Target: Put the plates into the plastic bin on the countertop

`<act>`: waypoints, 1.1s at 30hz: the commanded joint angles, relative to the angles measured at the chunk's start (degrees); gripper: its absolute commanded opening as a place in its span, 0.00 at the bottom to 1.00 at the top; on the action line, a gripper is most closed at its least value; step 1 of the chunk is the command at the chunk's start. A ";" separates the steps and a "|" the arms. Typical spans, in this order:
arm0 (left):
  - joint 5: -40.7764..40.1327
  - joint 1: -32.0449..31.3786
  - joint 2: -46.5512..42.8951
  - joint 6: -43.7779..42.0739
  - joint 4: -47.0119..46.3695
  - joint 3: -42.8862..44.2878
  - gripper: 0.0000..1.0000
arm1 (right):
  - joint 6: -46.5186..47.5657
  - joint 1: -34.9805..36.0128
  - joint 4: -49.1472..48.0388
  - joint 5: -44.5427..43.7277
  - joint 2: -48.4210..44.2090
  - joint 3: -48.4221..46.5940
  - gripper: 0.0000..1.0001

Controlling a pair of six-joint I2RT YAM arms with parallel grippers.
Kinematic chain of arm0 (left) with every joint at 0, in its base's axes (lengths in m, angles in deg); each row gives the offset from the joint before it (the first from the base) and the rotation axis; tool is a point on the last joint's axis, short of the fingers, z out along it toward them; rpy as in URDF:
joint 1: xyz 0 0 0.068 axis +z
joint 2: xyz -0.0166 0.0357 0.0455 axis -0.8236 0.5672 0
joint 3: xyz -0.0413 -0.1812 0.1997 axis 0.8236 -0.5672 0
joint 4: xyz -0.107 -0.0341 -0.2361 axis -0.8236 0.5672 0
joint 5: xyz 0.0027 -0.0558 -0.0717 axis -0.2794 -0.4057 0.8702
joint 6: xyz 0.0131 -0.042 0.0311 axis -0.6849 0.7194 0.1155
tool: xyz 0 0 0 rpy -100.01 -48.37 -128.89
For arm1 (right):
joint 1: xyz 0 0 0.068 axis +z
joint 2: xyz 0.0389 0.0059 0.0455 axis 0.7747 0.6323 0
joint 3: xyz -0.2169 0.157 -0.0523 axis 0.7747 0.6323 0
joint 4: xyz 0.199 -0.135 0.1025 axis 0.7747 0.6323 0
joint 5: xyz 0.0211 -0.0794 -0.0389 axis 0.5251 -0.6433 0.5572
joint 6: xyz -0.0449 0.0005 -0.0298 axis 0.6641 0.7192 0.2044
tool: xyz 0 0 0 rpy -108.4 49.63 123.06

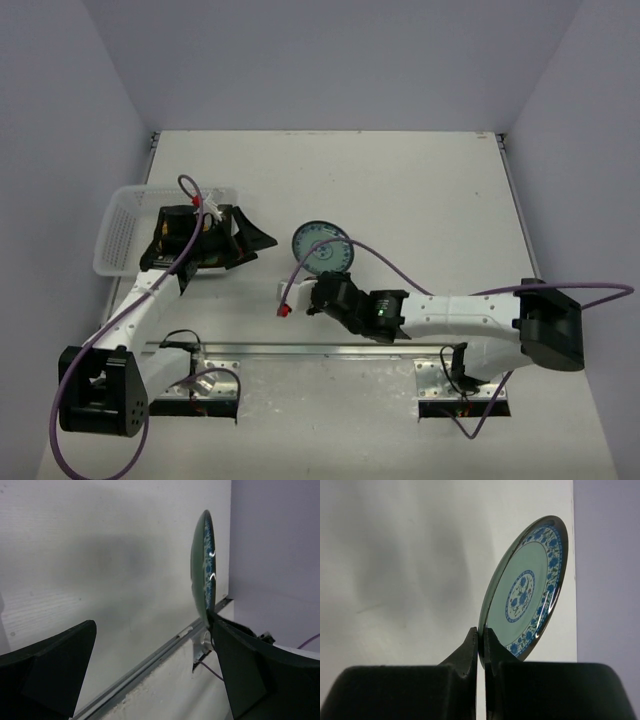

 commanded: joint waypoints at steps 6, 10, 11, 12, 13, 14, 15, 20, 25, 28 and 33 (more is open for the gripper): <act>1.52 -4.45 -2.13 4.36 -6.53 -1.70 0.90 | 15.87 9.99 -8.24 8.82 -1.97 -5.96 0.00; 0.52 -4.67 -2.20 3.93 -6.20 -3.05 0.45 | 17.76 11.29 -9.50 9.21 -2.06 -6.80 0.00; 0.57 -4.73 -2.20 3.75 -6.21 -3.11 0.27 | 18.01 11.29 -9.81 9.38 -2.06 -6.83 0.00; 0.69 -4.85 -2.20 3.54 -6.10 -3.04 0.18 | 18.28 11.29 -10.19 9.50 -2.05 -6.89 0.00; 0.69 -4.85 -2.20 3.20 -5.62 -2.84 0.07 | 18.57 11.29 -10.48 9.03 -1.90 -6.94 0.00; 0.54 -4.85 -2.22 2.84 -5.28 -2.53 0.00 | 18.77 11.29 -10.76 8.69 -1.80 -6.95 0.00; -0.75 -4.83 -2.43 2.35 -4.59 -1.57 0.00 | 18.71 11.28 -11.73 8.52 -1.84 -6.51 0.08; -21.69 -1.61 -4.65 2.37 4.41 6.53 0.00 | 9.92 7.73 -16.44 9.74 -5.33 -1.14 0.99; -30.50 13.23 -5.27 6.91 6.03 9.79 0.00 | -7.85 -3.46 -8.94 15.43 -8.01 -0.79 0.99; -41.05 19.63 -4.76 8.89 7.22 11.20 0.00 | -16.41 -8.98 -3.28 13.01 -8.51 -1.39 0.99; -52.27 22.63 -3.39 11.45 8.51 10.76 0.00 | -21.34 -12.52 -0.85 12.96 -12.50 0.88 0.99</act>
